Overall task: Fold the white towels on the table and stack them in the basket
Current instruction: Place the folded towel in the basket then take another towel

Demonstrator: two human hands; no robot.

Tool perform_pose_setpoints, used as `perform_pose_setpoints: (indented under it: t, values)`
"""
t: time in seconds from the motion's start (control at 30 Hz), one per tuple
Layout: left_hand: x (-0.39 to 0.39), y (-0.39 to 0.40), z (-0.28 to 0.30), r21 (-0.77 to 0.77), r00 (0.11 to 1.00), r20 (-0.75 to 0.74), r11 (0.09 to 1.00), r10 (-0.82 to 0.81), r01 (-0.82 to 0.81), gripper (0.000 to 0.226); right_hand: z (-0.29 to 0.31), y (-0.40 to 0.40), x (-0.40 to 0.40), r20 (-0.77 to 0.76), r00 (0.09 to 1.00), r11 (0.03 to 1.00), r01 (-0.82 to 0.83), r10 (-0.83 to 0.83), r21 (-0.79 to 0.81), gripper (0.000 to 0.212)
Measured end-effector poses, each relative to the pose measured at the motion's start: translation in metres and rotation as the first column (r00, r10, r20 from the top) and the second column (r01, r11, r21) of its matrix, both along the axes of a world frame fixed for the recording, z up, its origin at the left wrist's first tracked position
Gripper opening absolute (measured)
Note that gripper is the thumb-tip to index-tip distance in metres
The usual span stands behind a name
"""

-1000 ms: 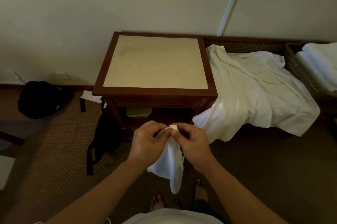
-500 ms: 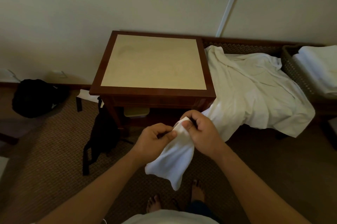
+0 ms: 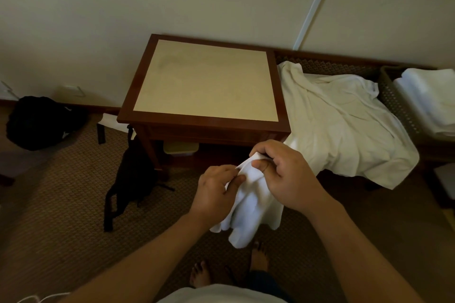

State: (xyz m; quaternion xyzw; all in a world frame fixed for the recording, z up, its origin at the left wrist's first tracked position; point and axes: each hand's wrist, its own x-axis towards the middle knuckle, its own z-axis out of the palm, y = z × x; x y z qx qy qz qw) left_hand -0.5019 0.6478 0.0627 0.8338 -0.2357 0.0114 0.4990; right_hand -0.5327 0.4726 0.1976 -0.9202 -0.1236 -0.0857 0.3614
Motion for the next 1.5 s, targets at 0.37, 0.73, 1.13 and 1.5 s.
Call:
perform_pose_setpoints:
  t: [0.37, 0.73, 1.13, 1.5]
  values:
    - [-0.009, 0.008, -0.025, 0.036, 0.944, -0.321, 0.997, 0.071, -0.063, 0.016, 0.023, 0.007, -0.006, 0.075, 0.996, 0.991, 0.040, -0.050, 0.127, 0.012]
    - [-0.011, 0.062, -0.064, 0.148, 0.923, -0.185, 0.938, 0.337, -0.312, 0.019, 0.025, 0.017, -0.001, 0.044, 0.981, 0.940, 0.167, -0.189, 0.297, 0.012]
    - [0.004, 0.090, -0.051, 0.200, 0.844, -0.198, 0.863, 0.499, -0.464, 0.022, 0.028, 0.021, 0.003, 0.014, 0.962, 0.887, 0.245, -0.272, 0.391, 0.014]
    - [0.028, 0.092, -0.051, 0.292, 0.868, -0.352, 0.922, 0.350, -0.253, 0.020, 0.028, 0.016, 0.001, 0.012, 0.960, 0.872, 0.248, -0.279, 0.422, 0.022]
